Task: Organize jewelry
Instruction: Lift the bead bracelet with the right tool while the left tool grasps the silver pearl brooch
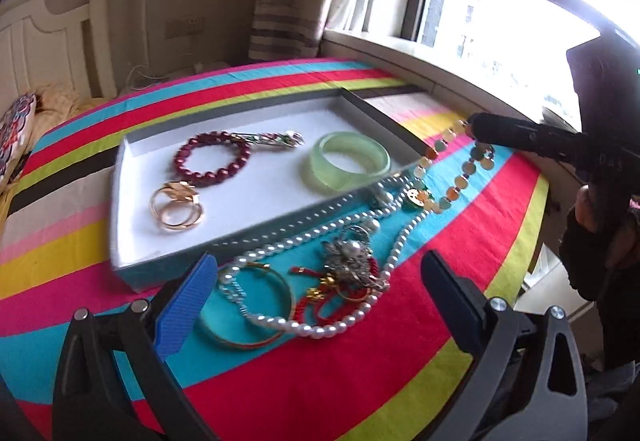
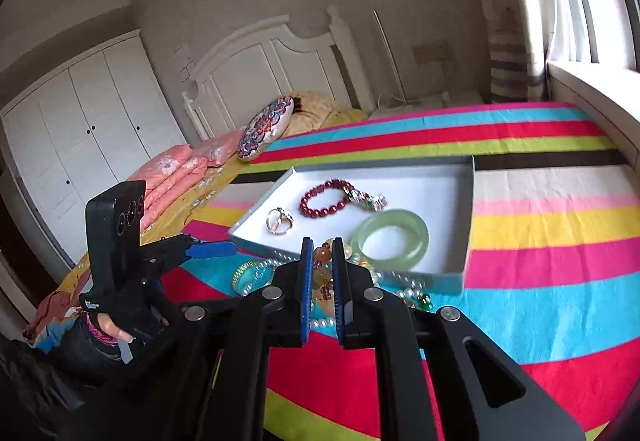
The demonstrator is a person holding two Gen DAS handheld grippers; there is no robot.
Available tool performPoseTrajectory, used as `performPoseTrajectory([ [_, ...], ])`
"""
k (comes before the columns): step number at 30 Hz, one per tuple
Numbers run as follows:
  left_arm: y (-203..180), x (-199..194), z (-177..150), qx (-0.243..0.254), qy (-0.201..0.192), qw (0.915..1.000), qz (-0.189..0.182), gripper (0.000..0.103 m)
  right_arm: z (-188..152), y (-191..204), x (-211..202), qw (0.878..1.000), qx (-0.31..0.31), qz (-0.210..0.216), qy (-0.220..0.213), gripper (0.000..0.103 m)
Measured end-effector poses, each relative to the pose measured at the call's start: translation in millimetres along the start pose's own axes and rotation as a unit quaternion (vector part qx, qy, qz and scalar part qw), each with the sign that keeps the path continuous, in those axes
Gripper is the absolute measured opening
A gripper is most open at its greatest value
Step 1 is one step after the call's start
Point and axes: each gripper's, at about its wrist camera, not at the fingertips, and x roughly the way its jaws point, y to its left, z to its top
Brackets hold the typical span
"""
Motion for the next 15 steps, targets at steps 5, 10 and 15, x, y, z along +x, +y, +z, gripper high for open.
performPoseTrajectory([
  [5,-8.1,32.6,5.6,-0.006,0.038,0.9993,-0.007,0.073,-10.5,-12.4,-10.1,1.0,0.013,-0.001,-0.003,0.009],
  [10,-9.0,44.5,7.1,-0.003,0.062,0.9978,-0.02,0.068,-15.8,-24.0,-20.6,1.0,0.025,0.002,-0.014,0.009],
  [15,-14.6,50.8,8.6,0.017,0.073,0.9971,-0.015,0.064,-20.6,-28.8,-22.2,0.999,0.031,0.008,-0.016,0.009],
])
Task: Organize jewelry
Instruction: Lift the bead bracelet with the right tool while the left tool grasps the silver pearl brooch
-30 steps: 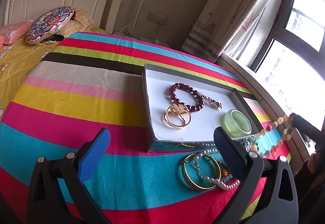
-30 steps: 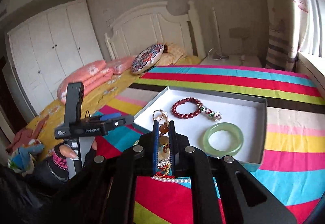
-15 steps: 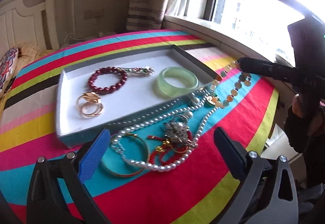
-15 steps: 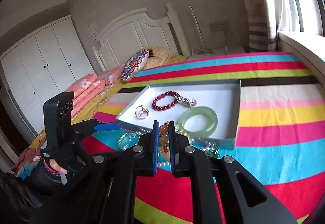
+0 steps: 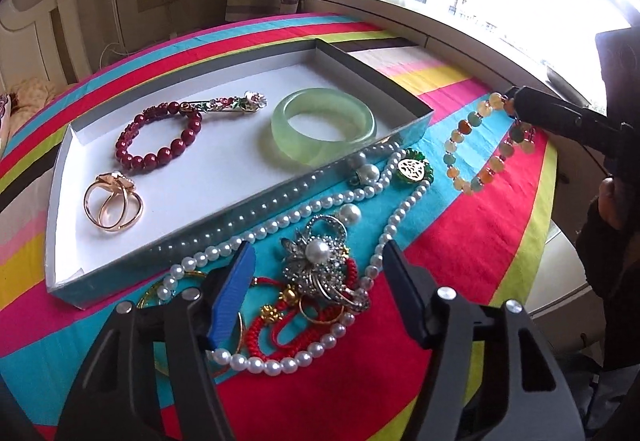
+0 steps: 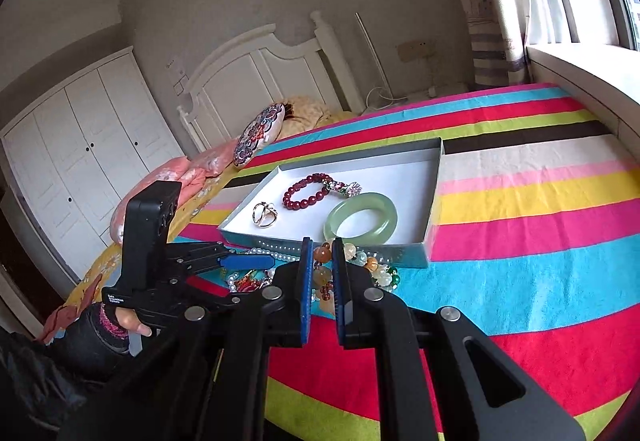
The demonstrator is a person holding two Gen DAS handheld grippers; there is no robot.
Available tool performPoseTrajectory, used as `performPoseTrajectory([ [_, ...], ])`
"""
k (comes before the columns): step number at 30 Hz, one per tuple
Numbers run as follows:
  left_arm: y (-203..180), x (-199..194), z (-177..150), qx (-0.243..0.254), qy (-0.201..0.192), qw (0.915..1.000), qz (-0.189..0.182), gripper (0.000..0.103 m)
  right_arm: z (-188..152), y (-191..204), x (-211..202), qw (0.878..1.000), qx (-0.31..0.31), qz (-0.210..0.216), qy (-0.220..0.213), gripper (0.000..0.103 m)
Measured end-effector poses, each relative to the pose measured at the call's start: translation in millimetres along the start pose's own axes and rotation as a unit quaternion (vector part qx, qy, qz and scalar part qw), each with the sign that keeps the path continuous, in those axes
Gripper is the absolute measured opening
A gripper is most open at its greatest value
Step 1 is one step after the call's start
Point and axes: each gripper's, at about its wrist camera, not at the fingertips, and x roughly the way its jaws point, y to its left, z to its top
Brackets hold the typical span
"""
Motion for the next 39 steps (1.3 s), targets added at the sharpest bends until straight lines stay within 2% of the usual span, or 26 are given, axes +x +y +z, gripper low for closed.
performPoseTrajectory([
  [2,1.6,1.2,2.0,0.002,0.002,1.0,-0.005,0.062,-0.9,-1.0,-1.2,1.0,0.001,0.003,-0.001,0.009],
  [6,5.3,-0.3,5.6,0.009,0.009,0.9998,-0.016,0.034,-1.5,-3.1,-4.6,1.0,0.003,0.002,-0.004,0.009],
  [11,3.8,0.5,6.3,0.035,0.014,0.999,-0.024,0.035,-2.5,-6.3,-5.6,1.0,0.008,0.0,-0.004,0.009],
  [15,4.8,0.1,6.1,0.033,0.012,0.9991,-0.022,0.033,-2.7,-4.1,-4.2,1.0,0.006,0.0,-0.003,0.009],
  [18,3.7,-2.5,4.7,0.031,-0.001,0.9995,-0.011,0.032,-1.9,-3.9,-5.4,1.0,0.007,-0.001,-0.006,0.009],
  [28,5.1,-44.0,15.2,0.019,-0.053,0.9983,-0.013,0.032,6.5,0.1,-6.7,1.0,-0.002,-0.008,-0.013,0.009],
  [39,33.9,-45.5,51.5,0.008,-0.066,0.9976,0.021,0.032,57.9,15.4,21.4,0.999,-0.046,-0.012,-0.023,0.009],
])
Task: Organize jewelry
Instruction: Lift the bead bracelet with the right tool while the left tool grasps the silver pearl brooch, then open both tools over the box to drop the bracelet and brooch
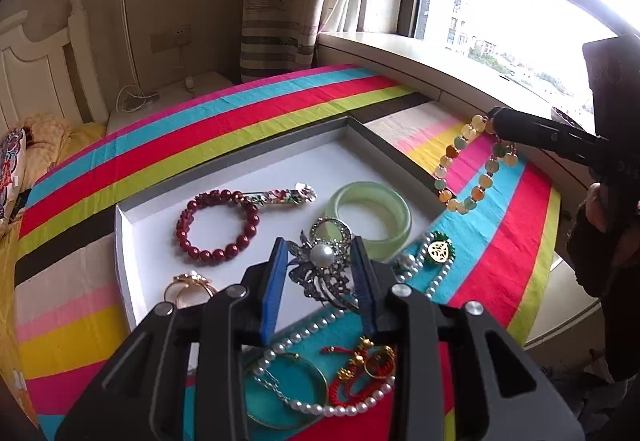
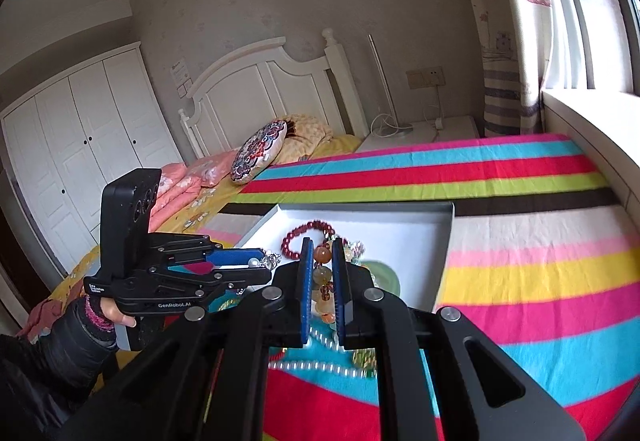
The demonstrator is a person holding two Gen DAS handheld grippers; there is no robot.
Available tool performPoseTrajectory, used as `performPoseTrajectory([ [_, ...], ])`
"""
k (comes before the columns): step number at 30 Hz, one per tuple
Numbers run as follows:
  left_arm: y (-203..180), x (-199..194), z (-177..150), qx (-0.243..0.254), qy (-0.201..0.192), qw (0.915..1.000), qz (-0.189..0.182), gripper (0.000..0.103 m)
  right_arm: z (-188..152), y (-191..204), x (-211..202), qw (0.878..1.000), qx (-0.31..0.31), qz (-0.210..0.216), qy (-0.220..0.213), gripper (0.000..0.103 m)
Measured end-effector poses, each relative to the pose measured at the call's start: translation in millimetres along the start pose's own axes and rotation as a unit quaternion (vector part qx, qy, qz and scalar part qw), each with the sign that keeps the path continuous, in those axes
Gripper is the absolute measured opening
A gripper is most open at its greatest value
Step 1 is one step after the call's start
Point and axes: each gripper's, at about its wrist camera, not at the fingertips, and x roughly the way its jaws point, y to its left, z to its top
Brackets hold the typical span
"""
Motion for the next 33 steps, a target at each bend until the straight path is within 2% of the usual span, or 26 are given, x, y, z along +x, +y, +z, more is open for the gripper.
performPoseTrajectory([
  [6,15.0,15.1,17.2,-0.011,-0.001,0.9999,0.012,0.032,29.3,-6.1,40.2,1.0,-0.004,-0.007,0.009,0.009],
  [13,22.5,49.6,18.0,-0.018,0.028,0.999,0.031,0.032,49.3,-21.6,107.3,0.999,0.021,-0.014,0.044,0.009],
  [17,27.1,59.2,13.1,-0.024,0.035,0.9982,0.043,0.032,46.8,-36.1,134.3,0.996,0.027,-0.047,0.065,0.009],
  [21,32.3,59.9,13.5,-0.031,0.036,0.998,0.042,0.032,33.8,-60.7,143.0,0.991,0.044,-0.089,0.092,0.011],
  [22,32.2,59.7,13.2,-0.03,0.037,0.998,0.042,0.034,29.8,-64.5,141.2,0.99,0.045,-0.097,0.095,0.013],
  [23,31.7,59.4,12.9,-0.028,0.037,0.9979,0.044,0.044,26.2,-66.7,138.0,0.989,0.046,-0.103,0.096,0.018],
  [24,31.3,58.9,13.0,-0.028,0.035,0.998,0.045,0.059,23.1,-68.9,134.7,0.988,0.049,-0.108,0.1,0.023],
  [26,29.6,55.4,12.5,-0.033,0.025,0.9981,0.045,0.072,19.0,-70.5,125.4,0.988,0.056,-0.105,0.096,0.053],
  [27,29.0,53.6,12.4,-0.036,0.022,0.9981,0.046,0.073,18.0,-70.7,120.6,0.989,0.056,-0.103,0.089,0.058],
  [30,28.1,47.4,12.6,-0.036,0.017,0.9975,0.058,0.075,15.6,-66.8,104.5,0.991,0.05,-0.097,0.077,0.058],
  [33,28.7,34.2,11.7,-0.032,0.006,0.9948,0.097,0.085,16.6,-62.0,89.1,0.993,0.045,-0.093,0.064,0.058],
])
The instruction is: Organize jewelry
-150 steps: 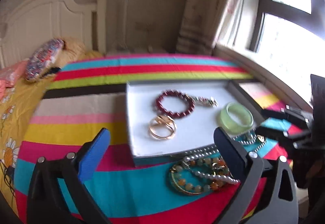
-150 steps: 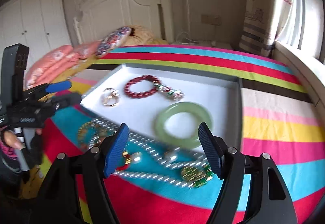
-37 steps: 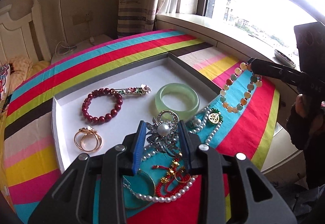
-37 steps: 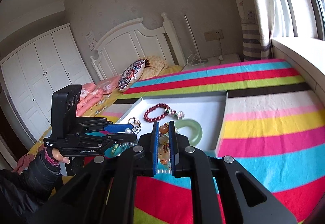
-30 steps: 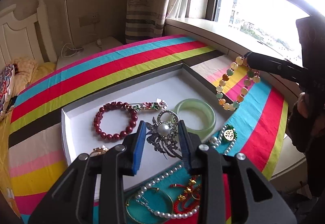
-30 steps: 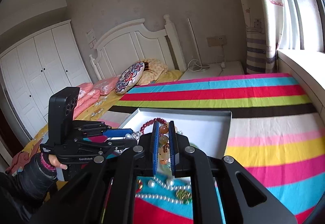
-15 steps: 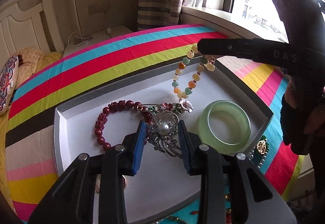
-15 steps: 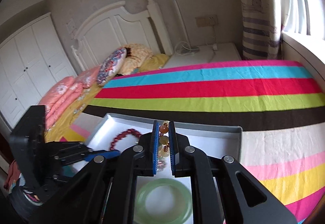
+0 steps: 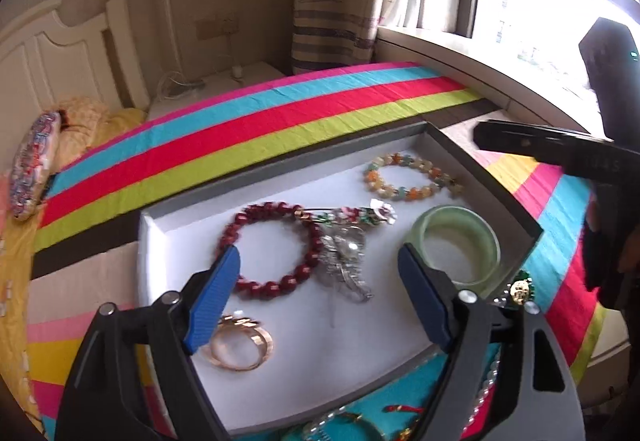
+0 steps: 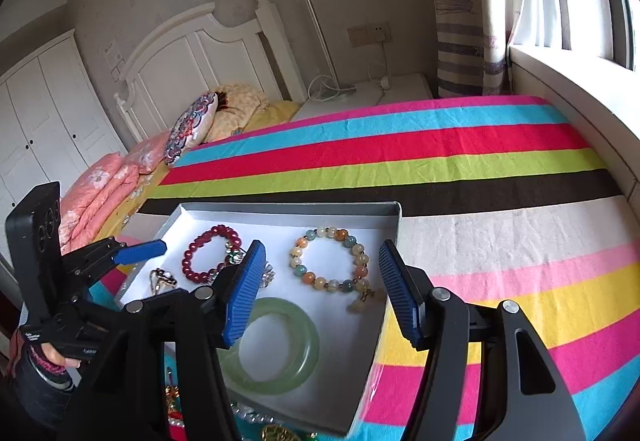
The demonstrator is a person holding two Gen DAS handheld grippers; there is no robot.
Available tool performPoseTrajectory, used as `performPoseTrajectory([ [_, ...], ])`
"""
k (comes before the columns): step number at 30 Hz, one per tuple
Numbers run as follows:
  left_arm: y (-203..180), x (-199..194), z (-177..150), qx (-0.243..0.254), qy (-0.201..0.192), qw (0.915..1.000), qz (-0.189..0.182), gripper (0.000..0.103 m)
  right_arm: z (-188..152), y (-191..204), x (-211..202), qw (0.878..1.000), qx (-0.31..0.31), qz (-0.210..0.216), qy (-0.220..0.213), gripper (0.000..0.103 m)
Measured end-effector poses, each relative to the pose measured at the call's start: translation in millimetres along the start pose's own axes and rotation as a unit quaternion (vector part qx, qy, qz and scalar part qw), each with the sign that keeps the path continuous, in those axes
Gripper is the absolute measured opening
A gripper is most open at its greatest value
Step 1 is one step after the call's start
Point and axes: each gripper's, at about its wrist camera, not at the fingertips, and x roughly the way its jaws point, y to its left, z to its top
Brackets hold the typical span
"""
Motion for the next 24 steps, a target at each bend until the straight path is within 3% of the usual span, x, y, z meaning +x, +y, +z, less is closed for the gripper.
performPoseTrajectory([
  [5,19.4,-37.8,-11.7,-0.039,-0.039,0.9978,0.037,0.096,-12.7,-0.8,-28.4,1.0,0.006,0.011,-0.022,0.058],
  [9,35.0,-63.5,-30.1,-0.075,-0.059,0.9933,0.066,0.101,-28.1,-1.2,-42.1,1.0,0.013,0.008,-0.028,0.066],
  [13,45.6,-74.5,-53.9,-0.096,-0.053,0.9899,0.09,0.101,-44.7,-5.2,-49.4,0.999,0.032,0.013,-0.029,0.07],
  [19,44.2,-78.7,-82.2,-0.089,-0.039,0.9898,0.104,0.101,-66.9,-2.7,-48.4,0.999,0.043,0.005,-0.012,0.07],
  [24,48.2,-80.5,-94.1,-0.094,-0.039,0.9888,0.109,0.101,-79.4,24.2,-53.0,1.0,0.006,-0.002,-0.004,0.07],
])
